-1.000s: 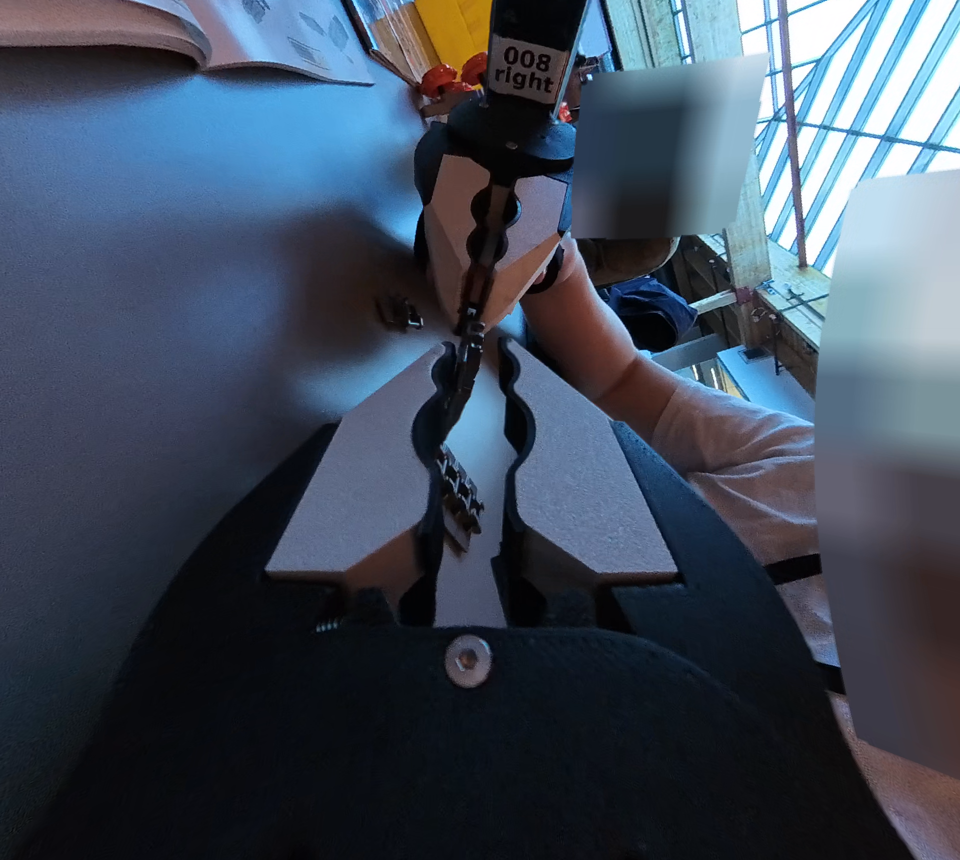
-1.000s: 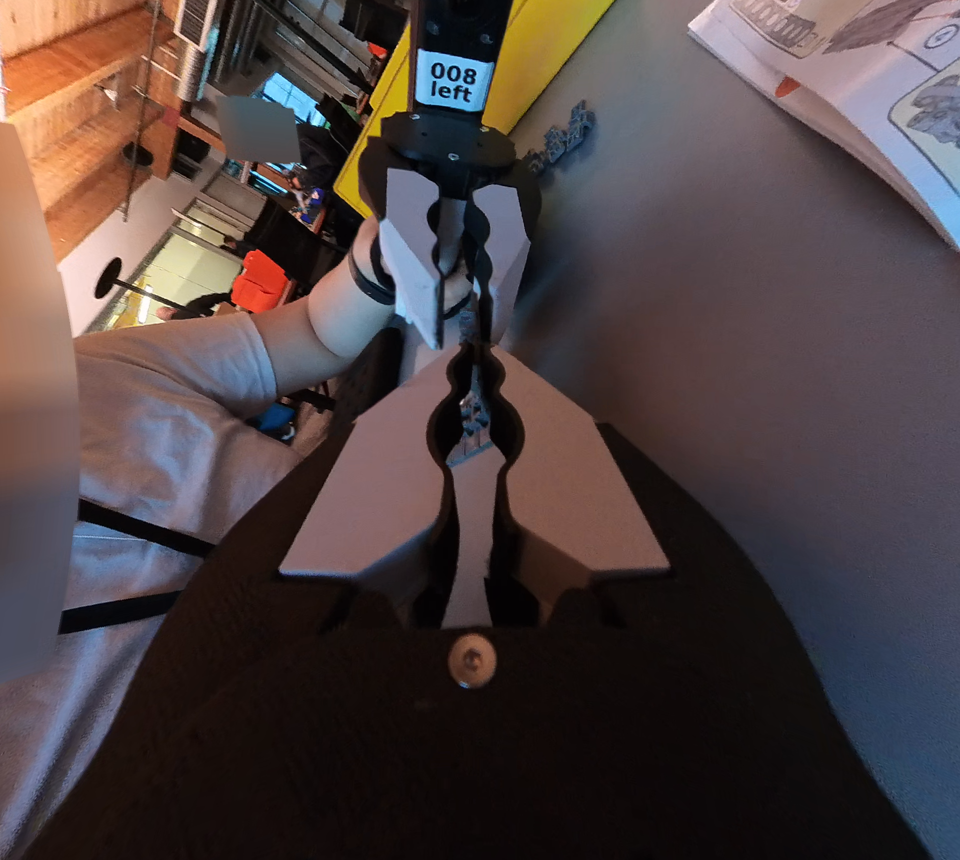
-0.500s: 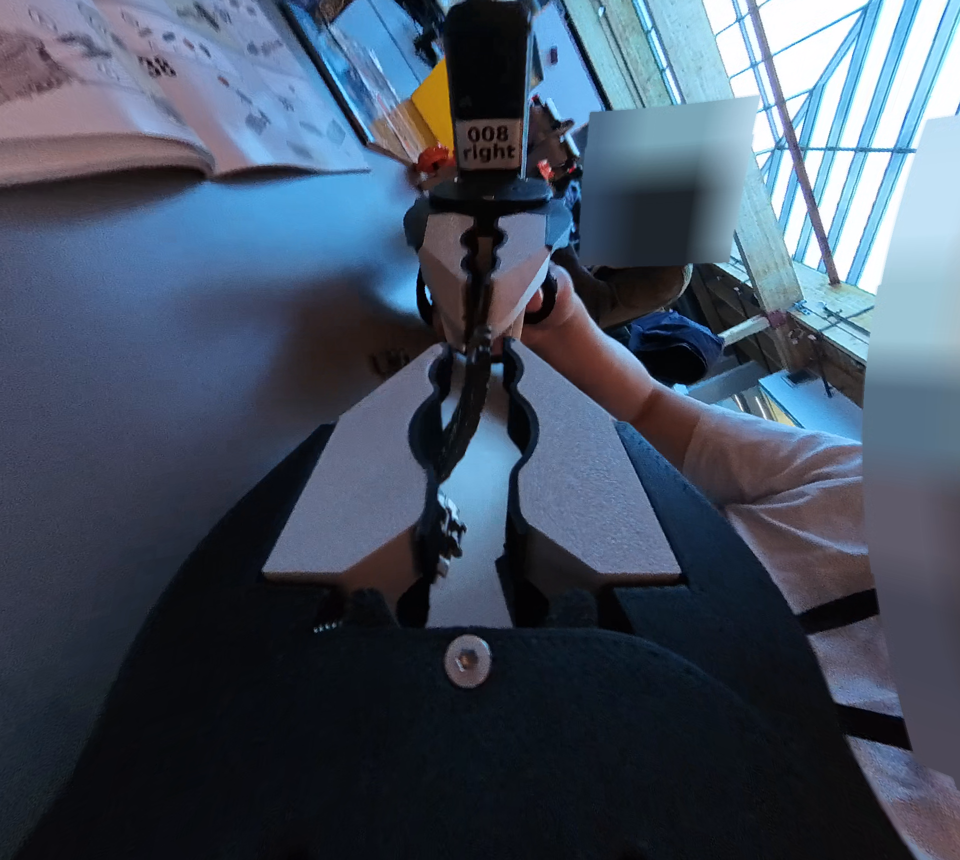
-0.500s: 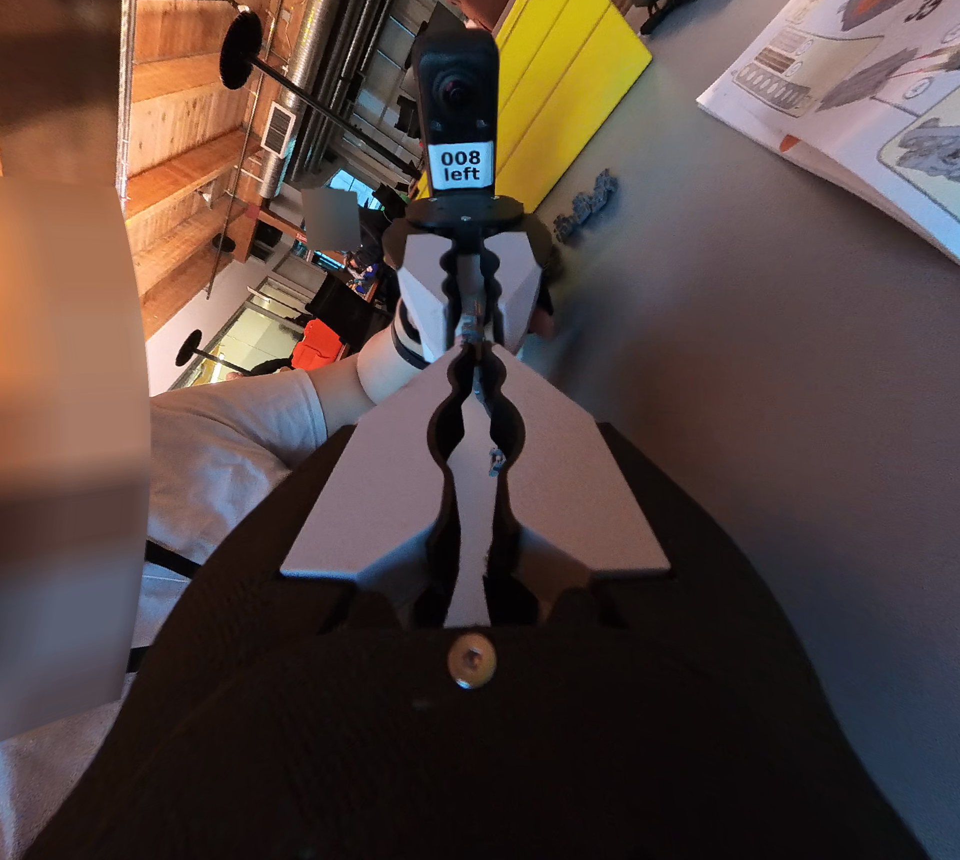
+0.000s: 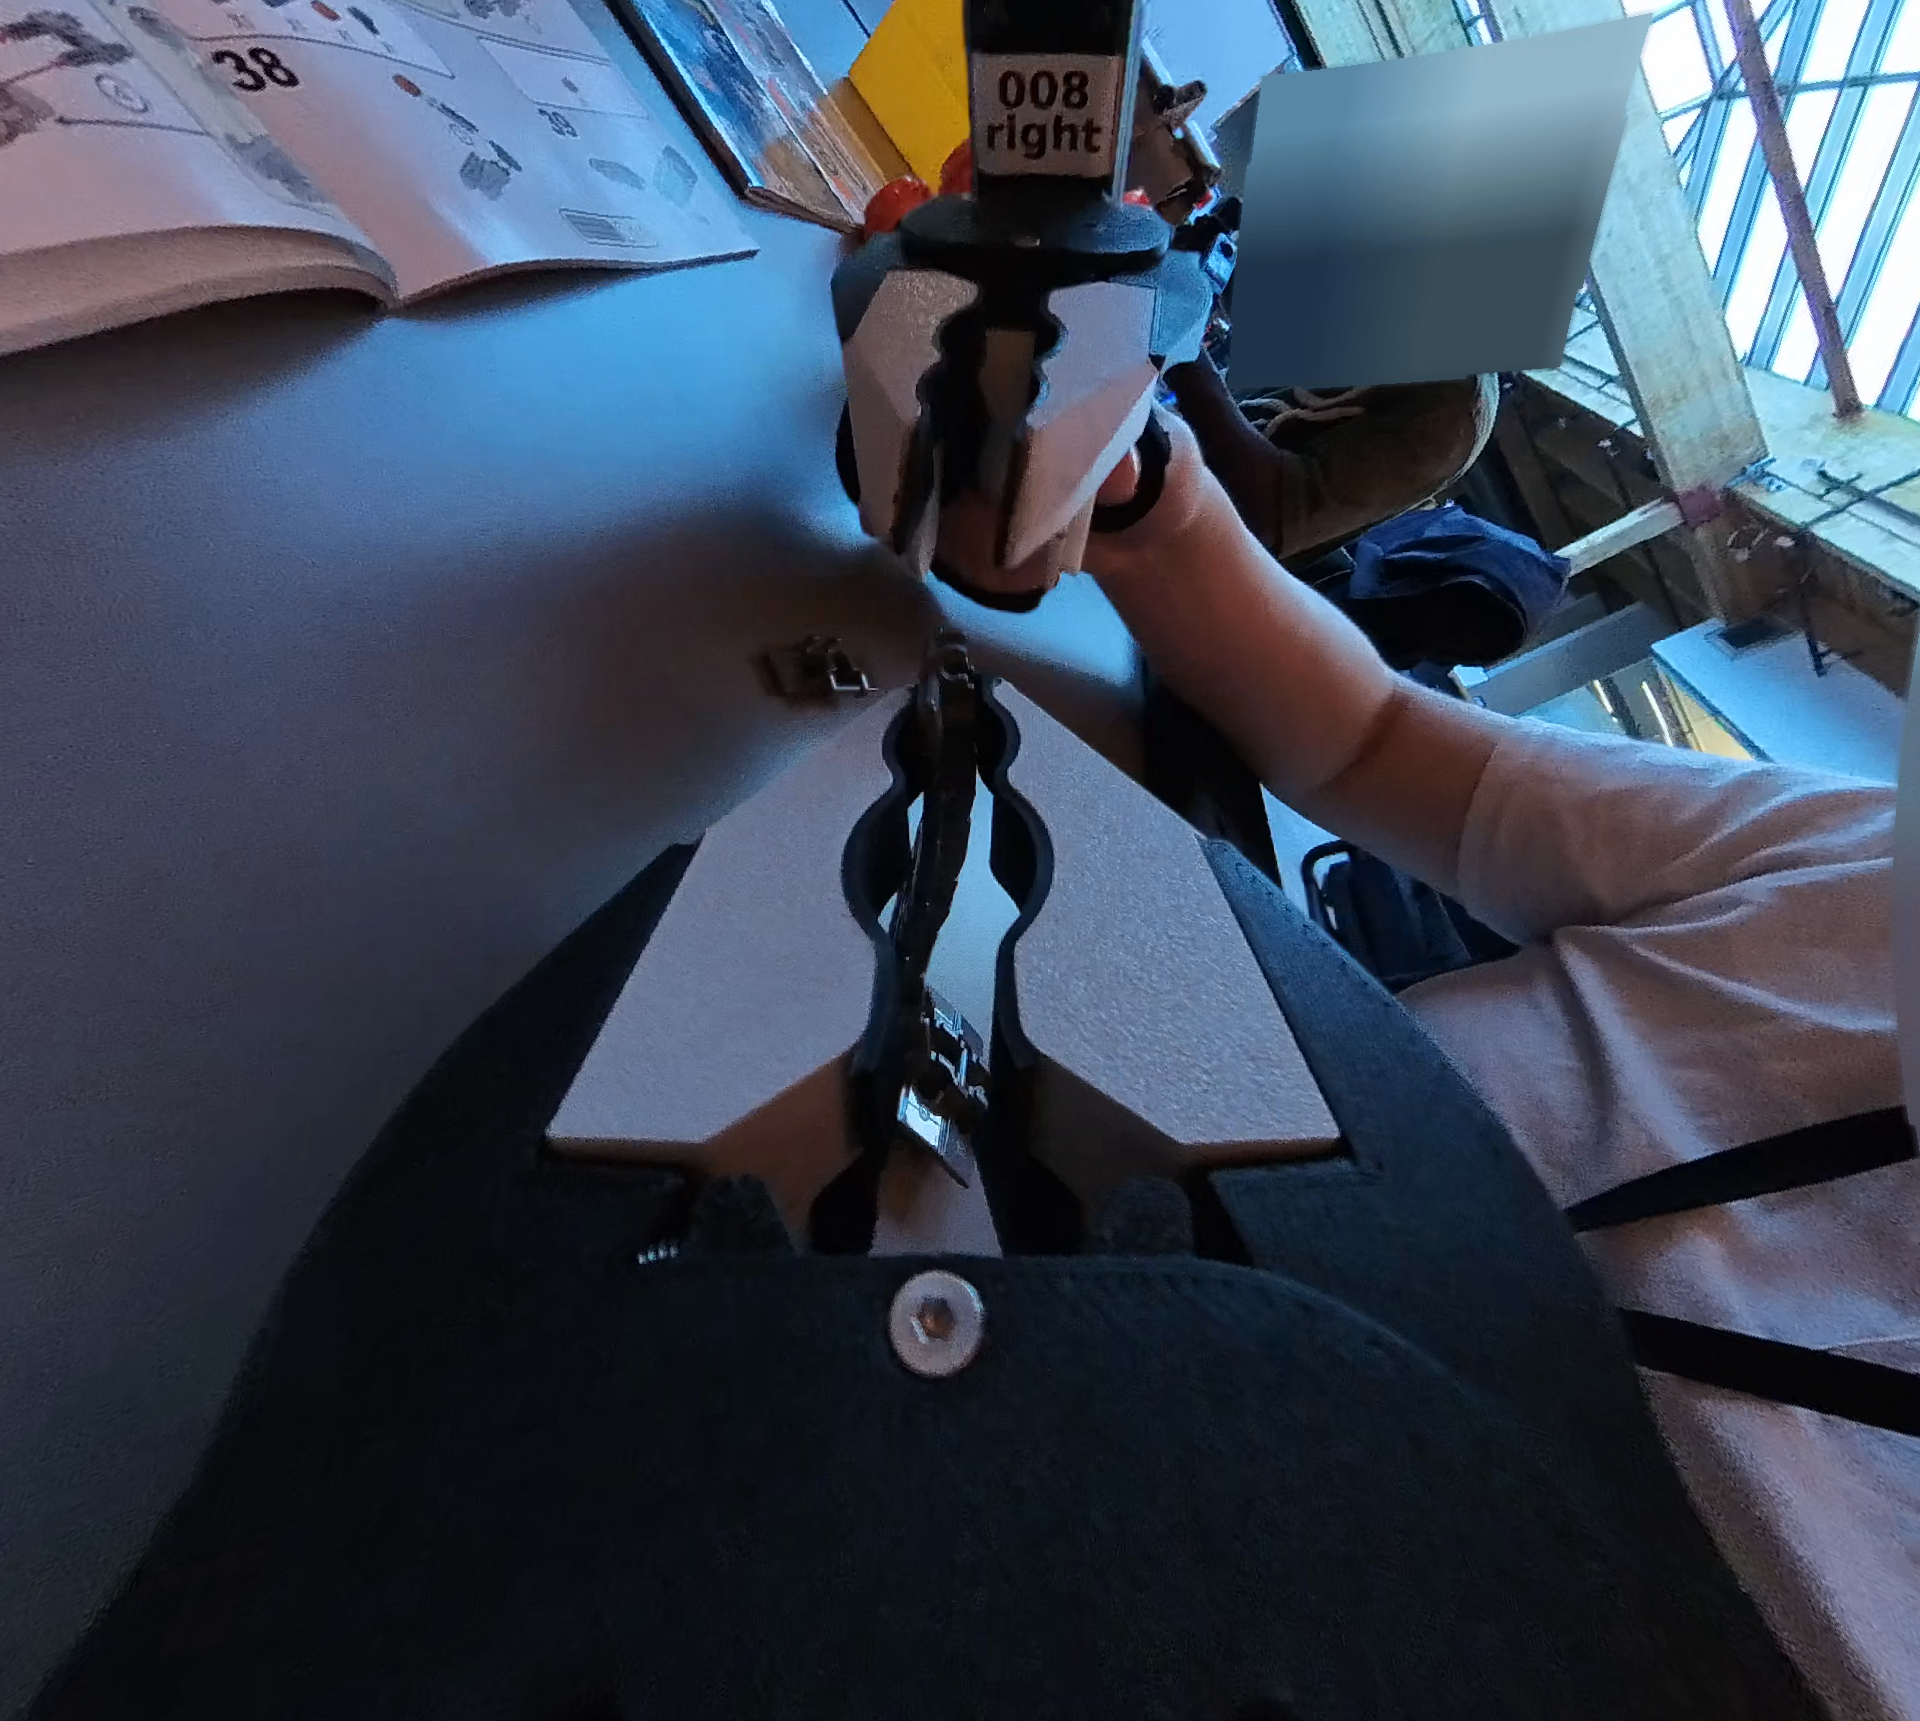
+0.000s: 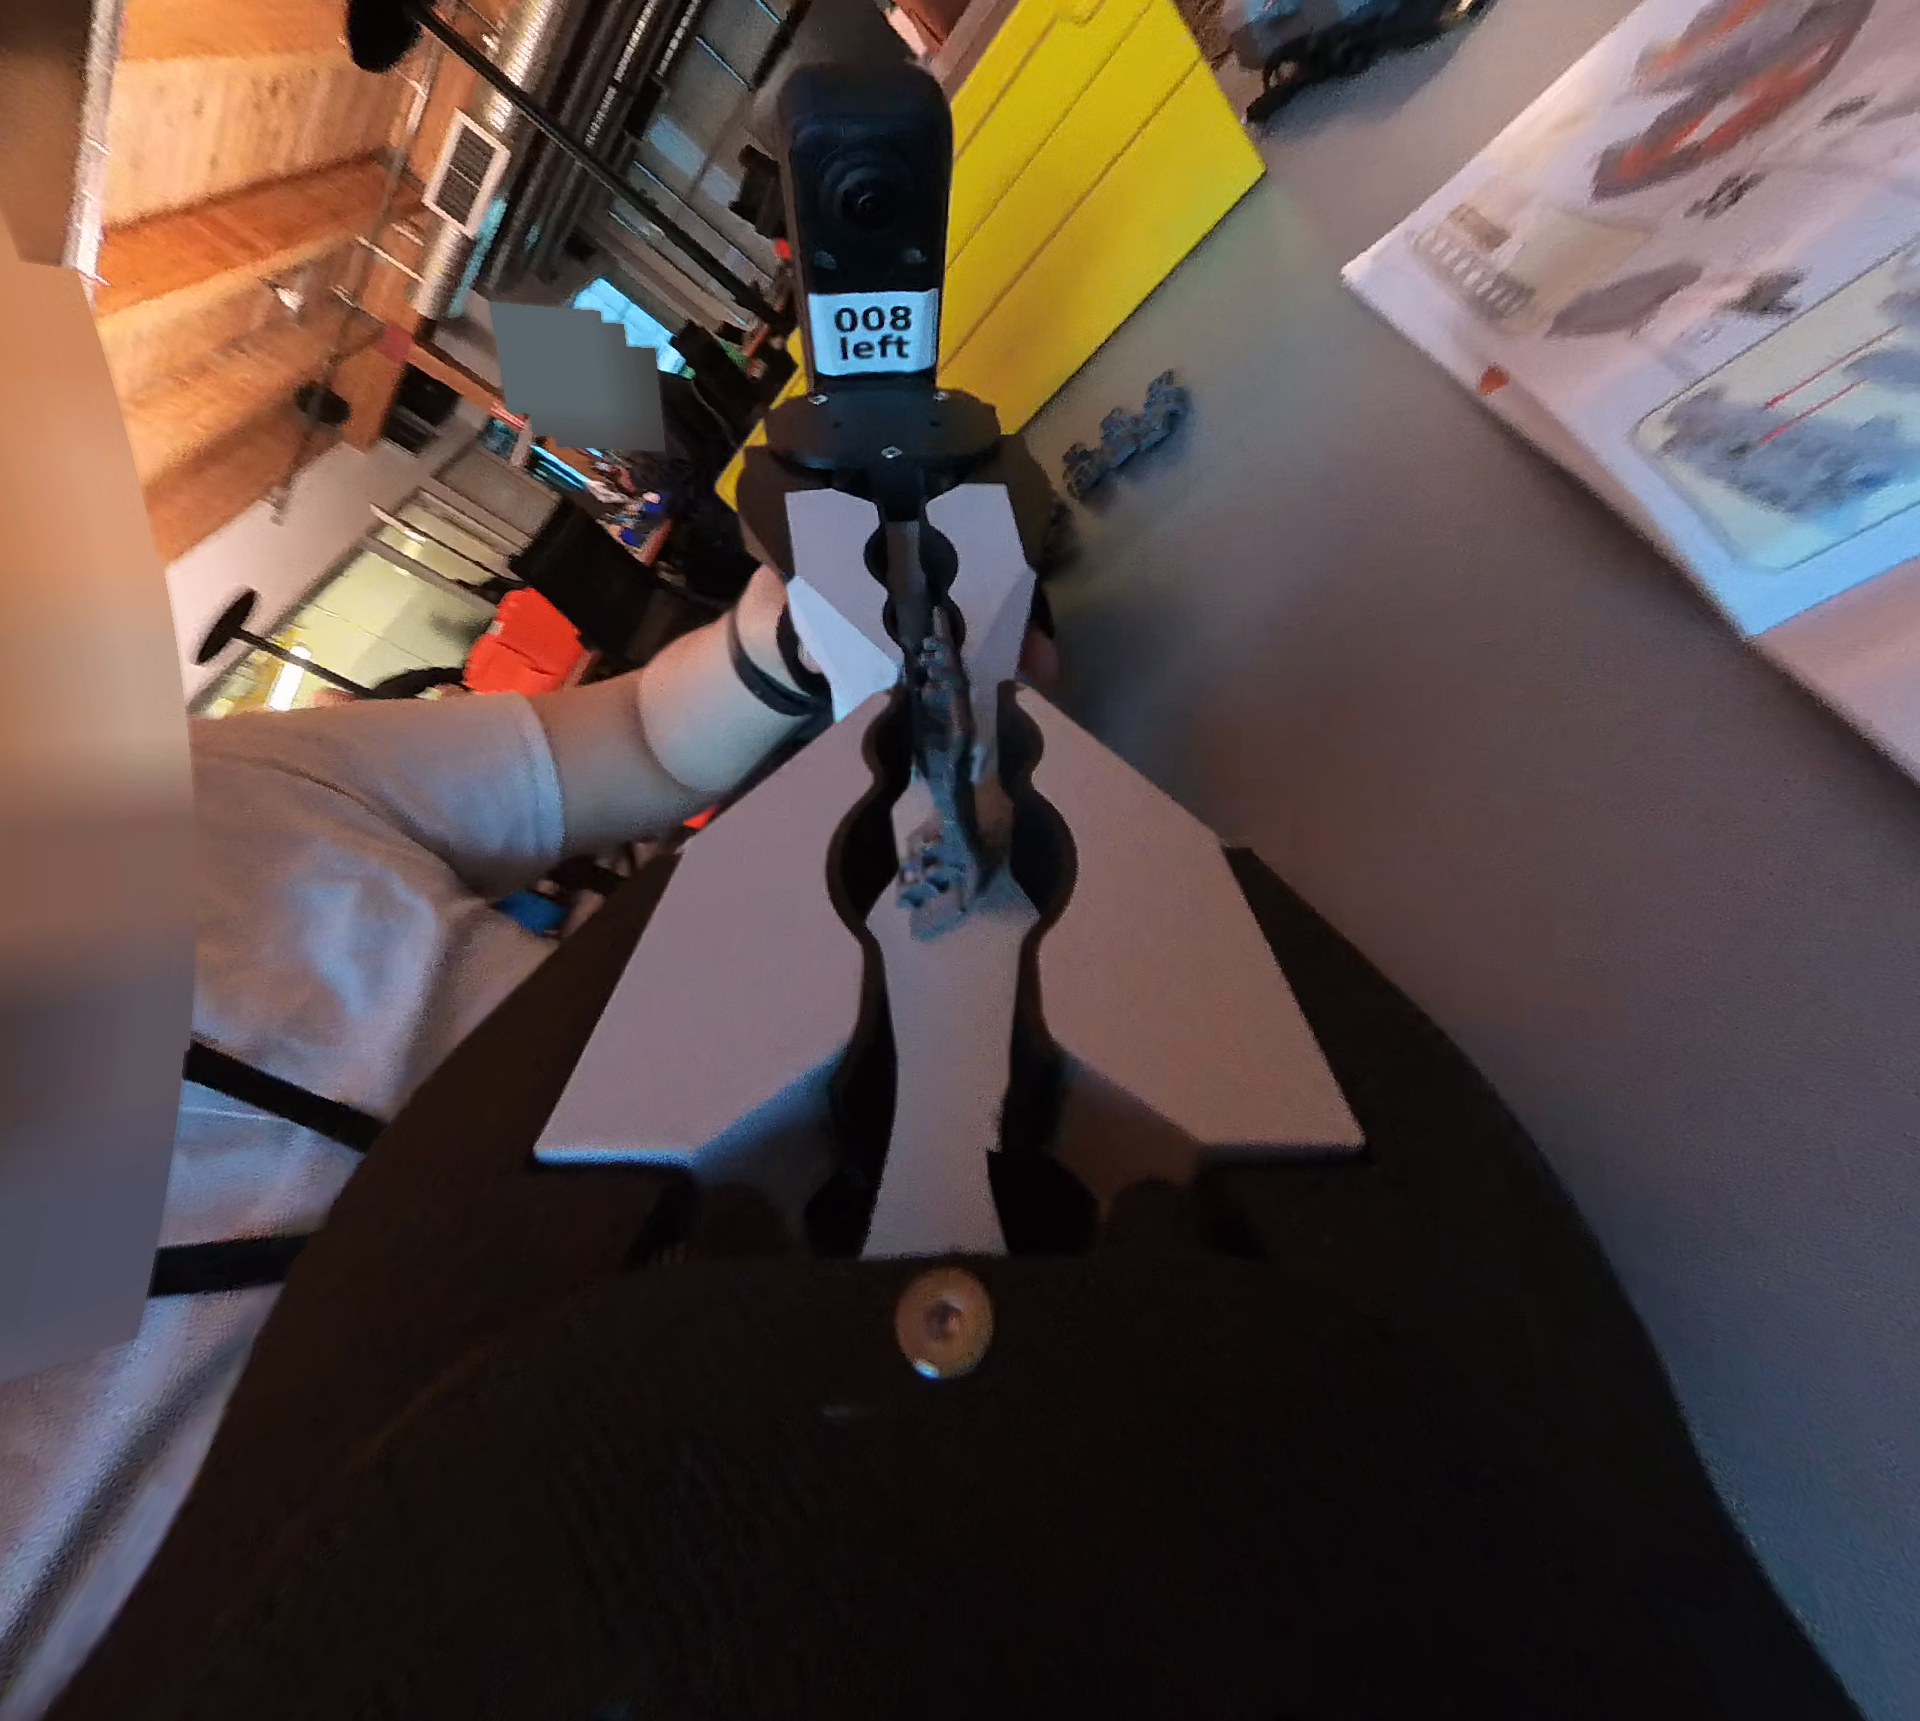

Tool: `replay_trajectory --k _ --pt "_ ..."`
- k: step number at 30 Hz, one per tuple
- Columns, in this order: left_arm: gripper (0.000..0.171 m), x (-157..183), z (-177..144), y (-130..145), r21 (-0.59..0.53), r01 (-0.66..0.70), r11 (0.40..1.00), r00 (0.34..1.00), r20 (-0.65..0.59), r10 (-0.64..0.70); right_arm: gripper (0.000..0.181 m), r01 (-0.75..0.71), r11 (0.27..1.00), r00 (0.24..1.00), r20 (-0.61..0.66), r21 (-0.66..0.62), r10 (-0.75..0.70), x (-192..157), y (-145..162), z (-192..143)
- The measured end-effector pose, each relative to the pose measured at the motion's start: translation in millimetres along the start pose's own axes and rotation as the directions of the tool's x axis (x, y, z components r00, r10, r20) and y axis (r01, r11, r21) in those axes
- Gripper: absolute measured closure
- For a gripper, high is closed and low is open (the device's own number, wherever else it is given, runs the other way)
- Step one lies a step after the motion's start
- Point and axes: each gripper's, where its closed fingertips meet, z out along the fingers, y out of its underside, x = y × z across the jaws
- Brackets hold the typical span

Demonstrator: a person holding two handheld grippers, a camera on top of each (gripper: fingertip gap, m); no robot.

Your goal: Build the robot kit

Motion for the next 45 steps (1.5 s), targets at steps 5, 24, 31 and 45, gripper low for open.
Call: replay_trajectory --k 5,24,31,45 --pt "0.166 5 1 0 0.001 -0.018 1.000 0.999 -0.032 0.018 0.167 0.072 0.997 0.997 -0.004 -0.021 -0.073 1 4 -10" --pt "0.166 6 3 6 -0.040 -0.032 0.999 0.999 -0.032 0.030 0.179 0.087 0.989 0.995 0.050 -0.117 -0.082 -7 23 8" --pt "0.166 2 4 10 -0.071 -0.042 0.997 0.999 0.002 0.042 0.167 0.401 0.841 0.859 -0.170 -0.365 -0.483 13 35 -31" --pt "0.166 8 9 20 -0.136 -0.110 0.985 0.994 0.001 0.111 0.154 0.509 0.703 0.721 -0.201 -0.496 -0.663 24 54 -33"
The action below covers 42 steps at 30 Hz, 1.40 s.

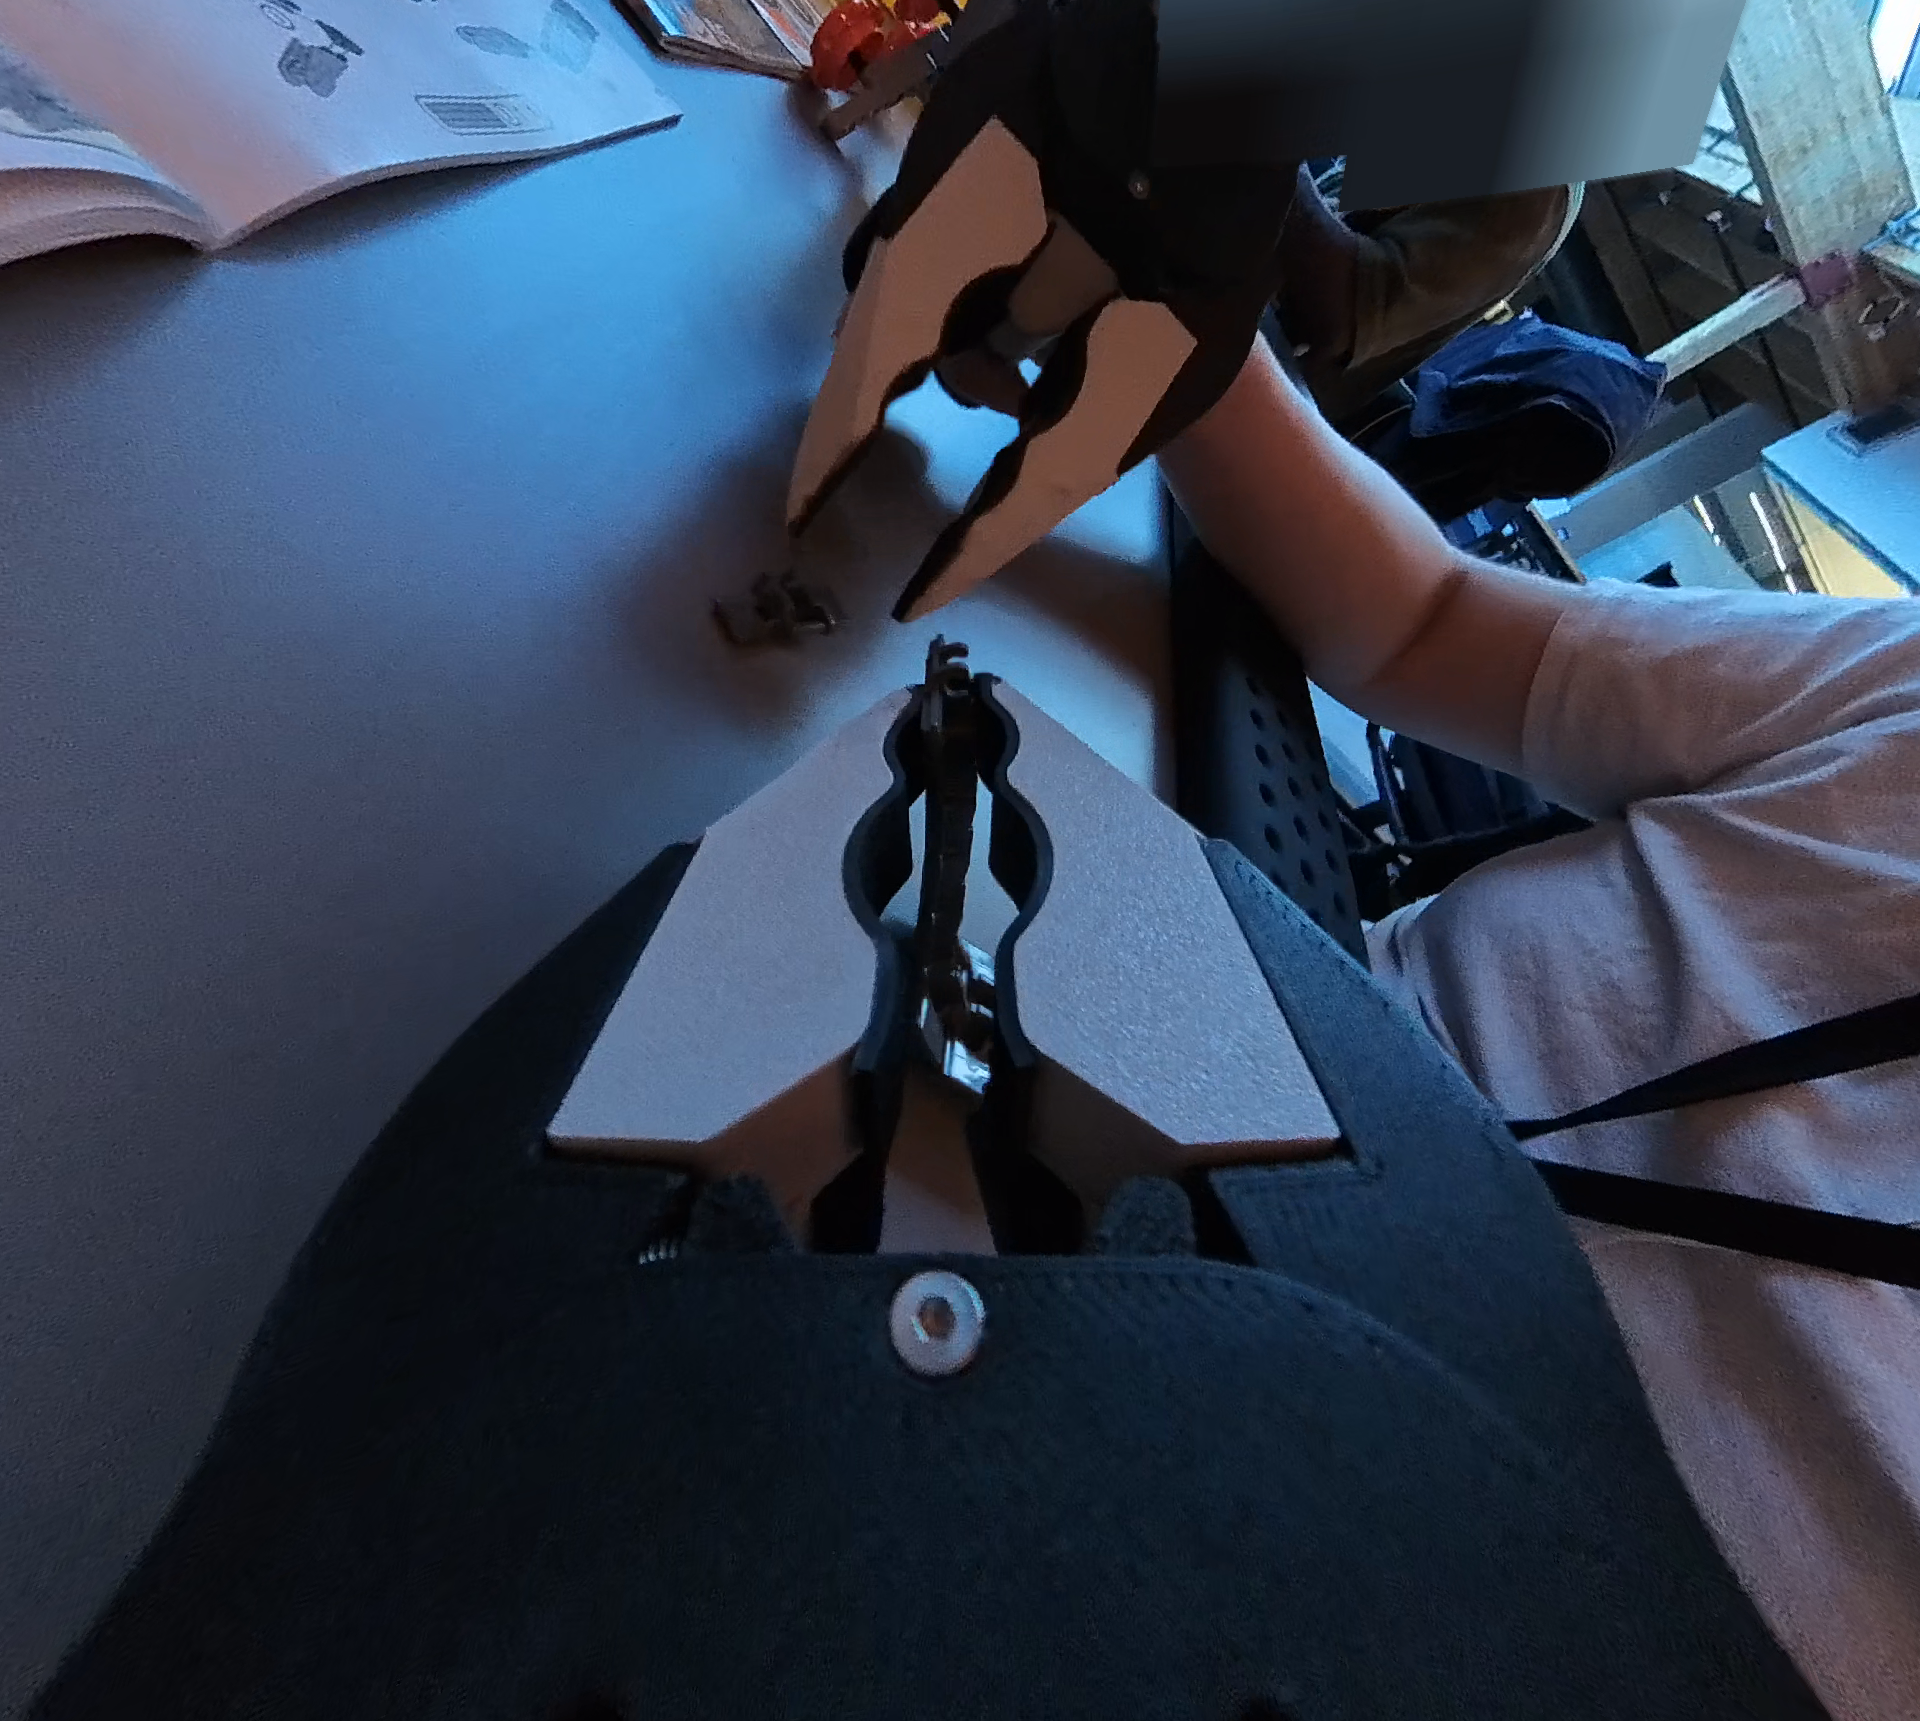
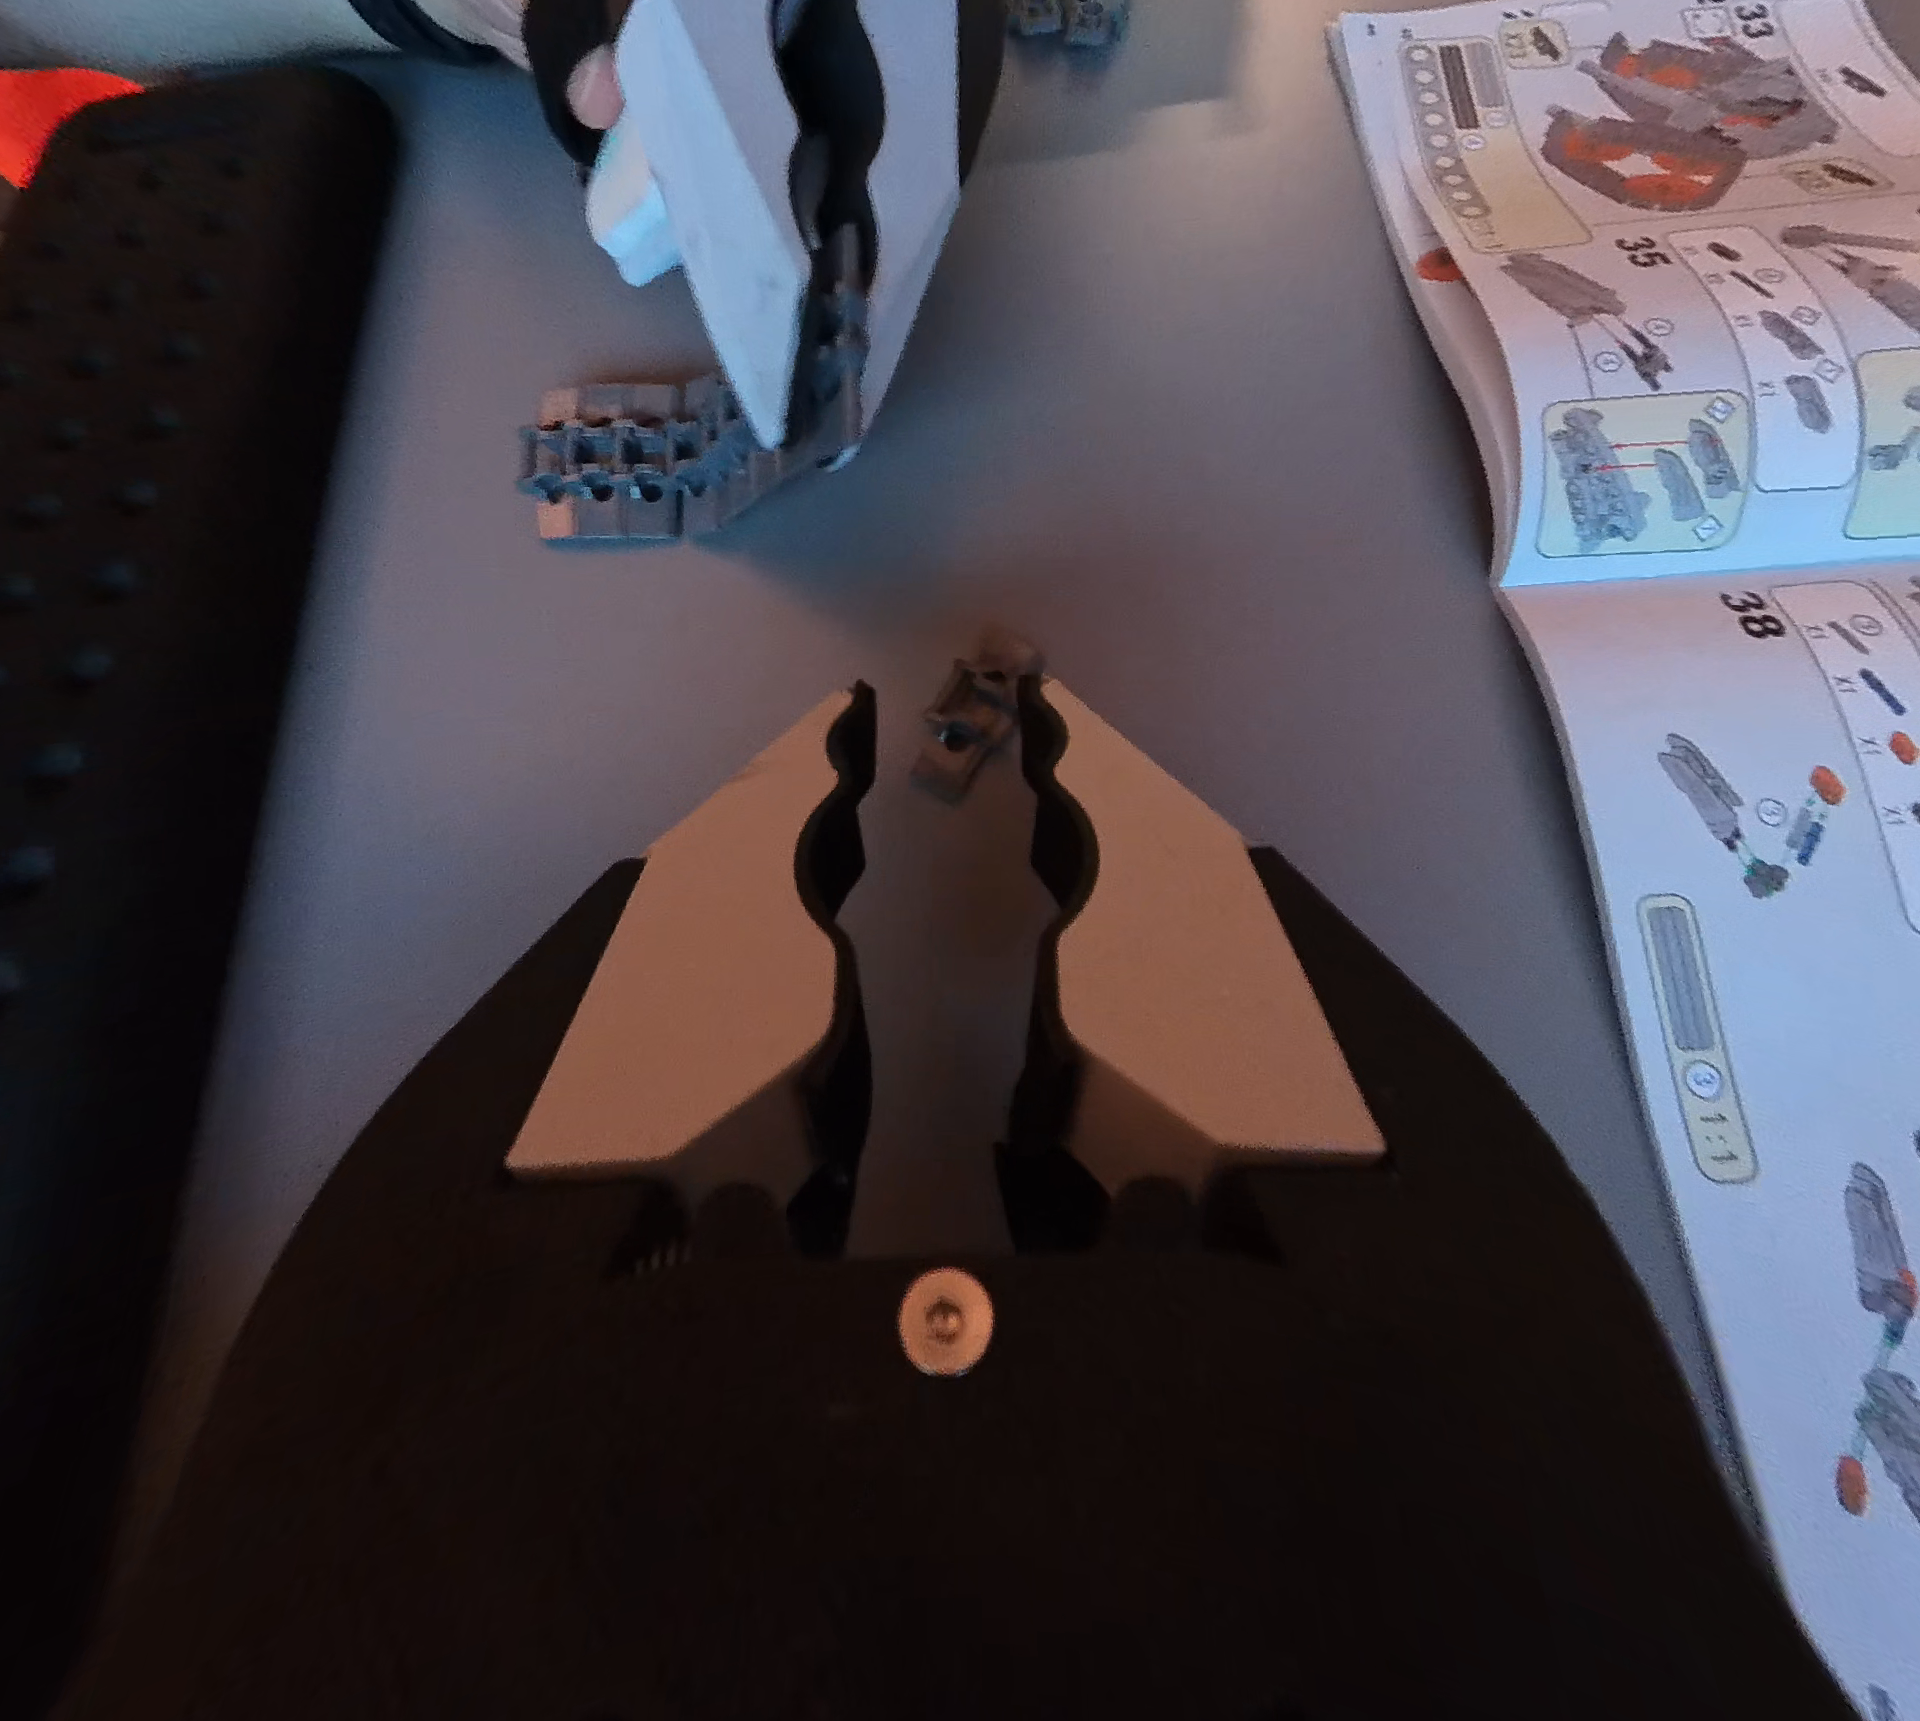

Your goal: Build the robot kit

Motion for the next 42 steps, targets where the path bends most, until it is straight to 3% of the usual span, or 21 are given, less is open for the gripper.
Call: replay_trajectory --k 5,6,9,14,22,33,35,38,40,42 --pt "0.166 8 4 6 -0.039 -0.054 0.998 0.998 -0.021 0.053 0.158 0.170 0.976 0.985 0.013 0.133 -0.173 -24 -33 -2" --pt "0.166 9 4 6 -0.043 -0.062 0.997 0.998 -0.026 0.061 0.161 0.138 0.981 0.990 0.012 0.140 -0.141 -24 -37 0" --pt "0.166 12 5 6 -0.043 -0.078 0.996 0.996 -0.033 0.077 0.159 -0.105 0.983 0.981 0.179 0.149 0.078 -31 -42 5" --pt "0.166 13 5 6 -0.039 -0.097 0.995 0.995 -0.035 0.095 0.176 -0.374 0.917 0.877 0.375 0.141 0.300 -36 -43 7" --pt "0.165 13 4 2 -0.016 -0.089 0.996 0.995 -0.040 0.089 0.181 -0.560 0.822 0.748 0.492 0.105 0.446 -31 -46 3" --pt "0.166 8 -1 -6 0.039 -0.001 0.999 0.999 -0.051 0.003 0.181 -0.595 0.791 0.740 0.481 0.142 0.470 -22 -47 3" --pt "0.166 7 1 -4 0.027 0.003 1.000 0.999 -0.045 -0.001 0.180 -0.536 0.830 0.785 0.453 0.152 0.423 -22 -44 1" --pt "0.166 7 1 -1 0.011 0.006 1.000 0.999 -0.051 -0.006 0.165 -0.192 0.974 0.975 0.136 0.121 0.175 1 -17 -4" --pt "0.166 8 2 0 0.004 0.019 1.000 0.998 -0.062 -0.019 0.159 0.084 0.995 0.996 0.014 0.054 -0.085 8 -3 -10" --pt "0.166 8 2 2 -0.011 0.047 0.999 0.996 -0.079 -0.047 0.155 0.190 0.981 0.982 0.014 0.031 -0.190 10 1 -10"
